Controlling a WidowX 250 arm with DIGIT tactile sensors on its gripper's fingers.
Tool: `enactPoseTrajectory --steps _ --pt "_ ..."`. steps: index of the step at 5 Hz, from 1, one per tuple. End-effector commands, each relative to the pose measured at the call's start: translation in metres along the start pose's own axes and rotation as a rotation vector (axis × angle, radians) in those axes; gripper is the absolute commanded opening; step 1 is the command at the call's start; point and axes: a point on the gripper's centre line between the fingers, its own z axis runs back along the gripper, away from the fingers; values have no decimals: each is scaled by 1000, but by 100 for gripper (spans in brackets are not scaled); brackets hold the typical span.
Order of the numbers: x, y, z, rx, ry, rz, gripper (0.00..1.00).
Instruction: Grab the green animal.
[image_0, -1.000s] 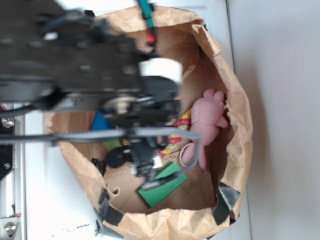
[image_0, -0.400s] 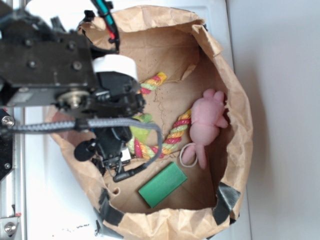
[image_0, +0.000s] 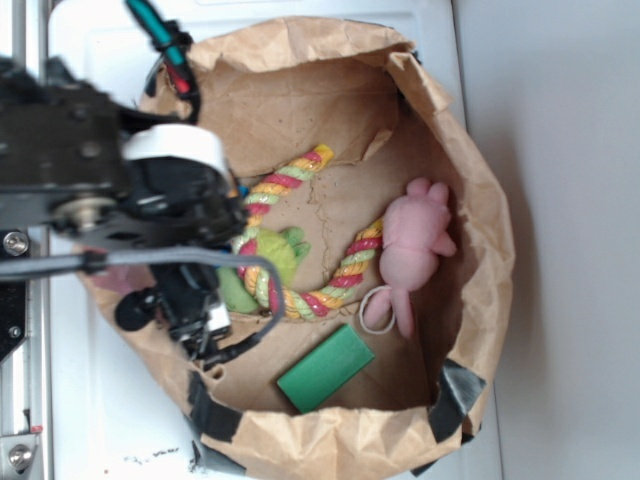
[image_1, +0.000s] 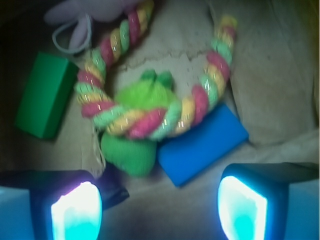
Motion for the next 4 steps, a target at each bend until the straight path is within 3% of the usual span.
enactPoseTrajectory --steps 1,4 --pt "6 -18 9 9 -25 95 100" --pt "17 -34 5 22 -36 148 100"
